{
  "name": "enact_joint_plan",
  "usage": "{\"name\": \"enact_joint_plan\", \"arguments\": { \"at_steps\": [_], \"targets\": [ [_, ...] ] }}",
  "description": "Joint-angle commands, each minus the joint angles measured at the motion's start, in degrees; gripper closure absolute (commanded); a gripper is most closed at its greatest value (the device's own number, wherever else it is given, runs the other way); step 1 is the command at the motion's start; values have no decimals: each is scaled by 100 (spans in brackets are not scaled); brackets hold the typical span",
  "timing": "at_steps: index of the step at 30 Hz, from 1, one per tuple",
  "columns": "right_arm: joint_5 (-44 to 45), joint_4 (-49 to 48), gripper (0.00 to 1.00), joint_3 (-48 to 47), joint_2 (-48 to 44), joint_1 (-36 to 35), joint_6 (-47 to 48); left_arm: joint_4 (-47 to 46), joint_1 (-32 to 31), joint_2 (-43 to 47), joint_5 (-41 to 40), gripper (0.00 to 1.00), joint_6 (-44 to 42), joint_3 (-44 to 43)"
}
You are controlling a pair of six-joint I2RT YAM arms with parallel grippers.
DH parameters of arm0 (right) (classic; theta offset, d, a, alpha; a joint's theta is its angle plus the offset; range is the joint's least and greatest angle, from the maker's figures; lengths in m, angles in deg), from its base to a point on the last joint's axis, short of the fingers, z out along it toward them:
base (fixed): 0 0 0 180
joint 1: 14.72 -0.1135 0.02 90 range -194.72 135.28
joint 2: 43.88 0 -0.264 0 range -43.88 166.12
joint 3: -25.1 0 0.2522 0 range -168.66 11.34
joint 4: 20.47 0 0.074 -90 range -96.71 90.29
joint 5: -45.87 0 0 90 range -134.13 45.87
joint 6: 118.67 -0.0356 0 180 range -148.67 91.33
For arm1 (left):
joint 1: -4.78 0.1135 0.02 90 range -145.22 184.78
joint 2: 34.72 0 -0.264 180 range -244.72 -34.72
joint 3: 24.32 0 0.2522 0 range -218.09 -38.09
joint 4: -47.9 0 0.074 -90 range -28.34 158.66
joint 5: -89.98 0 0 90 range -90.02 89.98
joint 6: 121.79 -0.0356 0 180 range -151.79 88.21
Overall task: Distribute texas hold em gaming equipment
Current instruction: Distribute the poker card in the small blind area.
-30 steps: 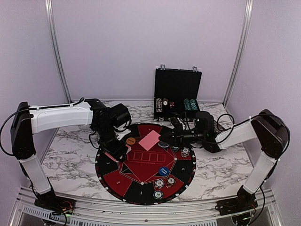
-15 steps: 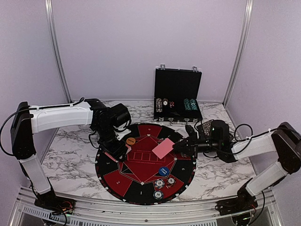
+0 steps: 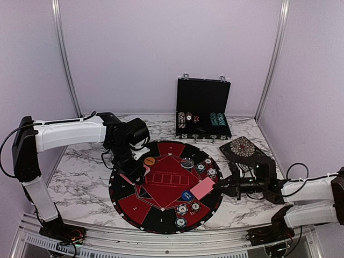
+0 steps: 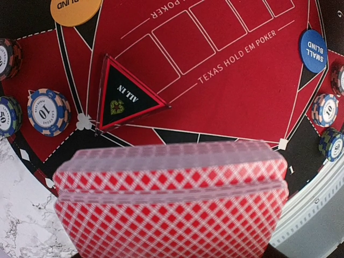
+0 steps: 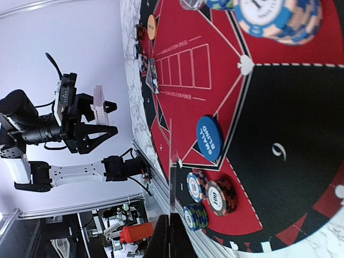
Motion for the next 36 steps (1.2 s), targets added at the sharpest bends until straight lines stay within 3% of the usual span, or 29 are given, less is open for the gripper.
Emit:
{"name": "enact_joint_plan", "arguments": {
  "at_steps": [1,14,36],
  "targets": [
    [380,34,100,312,-409,175,-292,-41,38,28,66,47,-80,-163],
    [1262,-191,100,783,-827,209,-671,-41,46,124,39,47,-81,-67],
    [798,185,100,903,-404,175,-90,-47,59,79,72,47,-87,-66]
  ]
}}
